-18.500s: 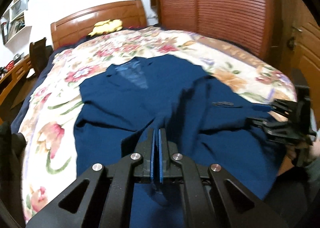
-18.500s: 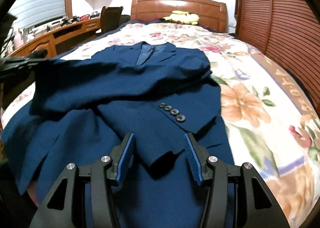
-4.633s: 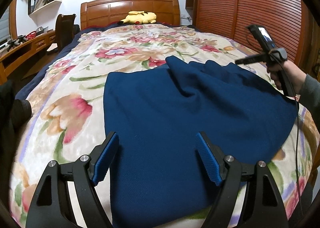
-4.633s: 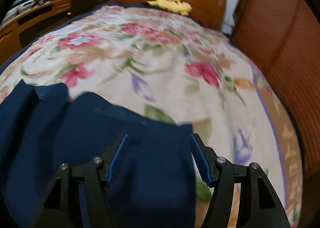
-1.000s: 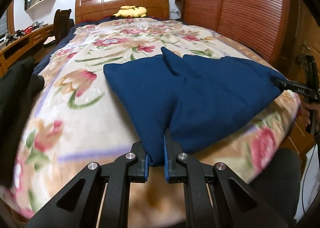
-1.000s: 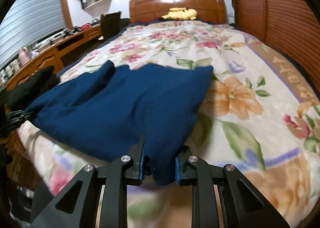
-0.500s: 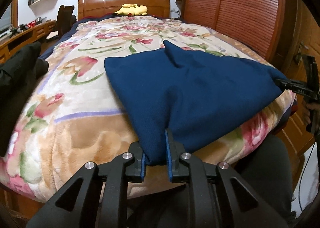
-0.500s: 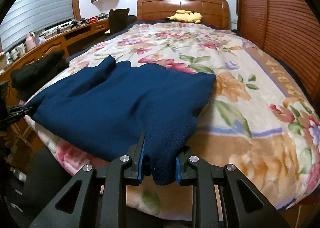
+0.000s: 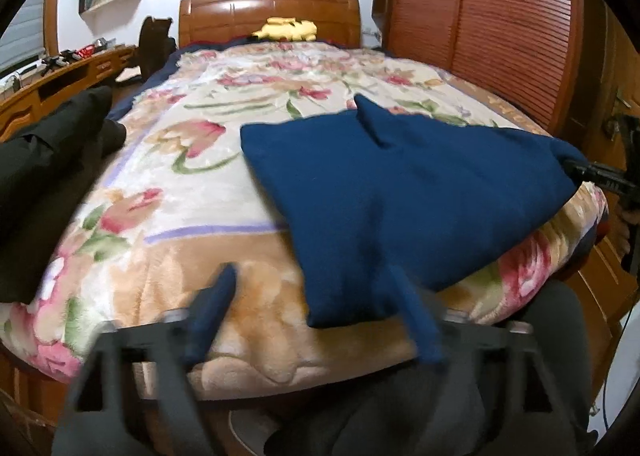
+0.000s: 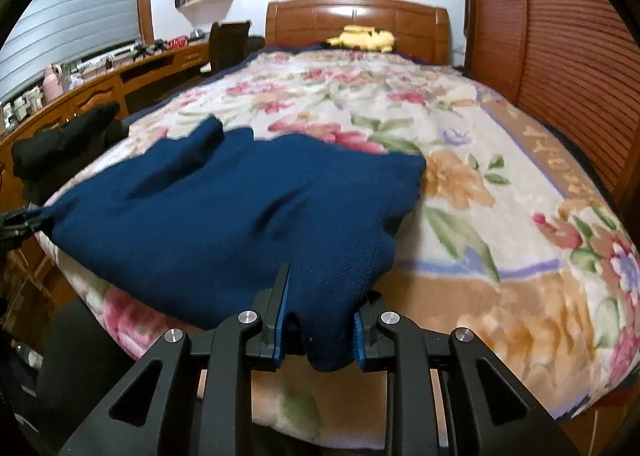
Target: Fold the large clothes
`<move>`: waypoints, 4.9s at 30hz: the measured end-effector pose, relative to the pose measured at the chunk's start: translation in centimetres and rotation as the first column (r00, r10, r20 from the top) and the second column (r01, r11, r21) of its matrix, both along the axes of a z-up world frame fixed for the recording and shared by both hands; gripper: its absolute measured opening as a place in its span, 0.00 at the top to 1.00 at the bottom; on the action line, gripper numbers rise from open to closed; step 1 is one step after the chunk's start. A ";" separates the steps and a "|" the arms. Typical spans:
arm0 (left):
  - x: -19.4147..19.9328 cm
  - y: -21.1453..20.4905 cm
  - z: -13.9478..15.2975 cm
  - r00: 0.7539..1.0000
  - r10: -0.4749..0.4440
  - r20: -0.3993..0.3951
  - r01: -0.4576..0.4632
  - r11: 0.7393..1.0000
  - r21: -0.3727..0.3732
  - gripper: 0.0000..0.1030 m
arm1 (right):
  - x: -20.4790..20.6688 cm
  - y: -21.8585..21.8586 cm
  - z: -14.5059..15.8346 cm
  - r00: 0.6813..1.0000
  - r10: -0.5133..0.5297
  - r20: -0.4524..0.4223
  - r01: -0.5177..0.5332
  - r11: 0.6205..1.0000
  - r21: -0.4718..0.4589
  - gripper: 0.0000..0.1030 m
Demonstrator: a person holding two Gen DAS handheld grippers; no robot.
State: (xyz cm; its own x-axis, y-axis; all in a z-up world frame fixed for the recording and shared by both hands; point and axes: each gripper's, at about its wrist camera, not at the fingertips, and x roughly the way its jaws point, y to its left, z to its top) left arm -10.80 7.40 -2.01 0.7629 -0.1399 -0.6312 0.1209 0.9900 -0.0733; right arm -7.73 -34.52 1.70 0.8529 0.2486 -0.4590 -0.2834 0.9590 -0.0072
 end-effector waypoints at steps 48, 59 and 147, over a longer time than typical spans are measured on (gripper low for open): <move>-2.0 4.9 4.9 0.983 0.113 0.143 -0.110 0.994 -0.028 0.18 | -2.3 22.0 7.7 0.923 0.378 0.071 -0.369 0.923 -0.115 0.71; 1.7 1.3 5.5 0.993 0.004 0.121 0.003 0.998 -0.055 0.42 | 0.7 23.3 2.6 0.934 0.349 -0.080 -0.353 0.935 -0.043 0.82; -0.7 2.2 -3.3 1.000 -0.005 -0.026 0.002 0.993 -0.119 0.50 | 17.8 21.0 1.9 0.972 0.204 -0.121 -0.212 0.975 -0.064 0.30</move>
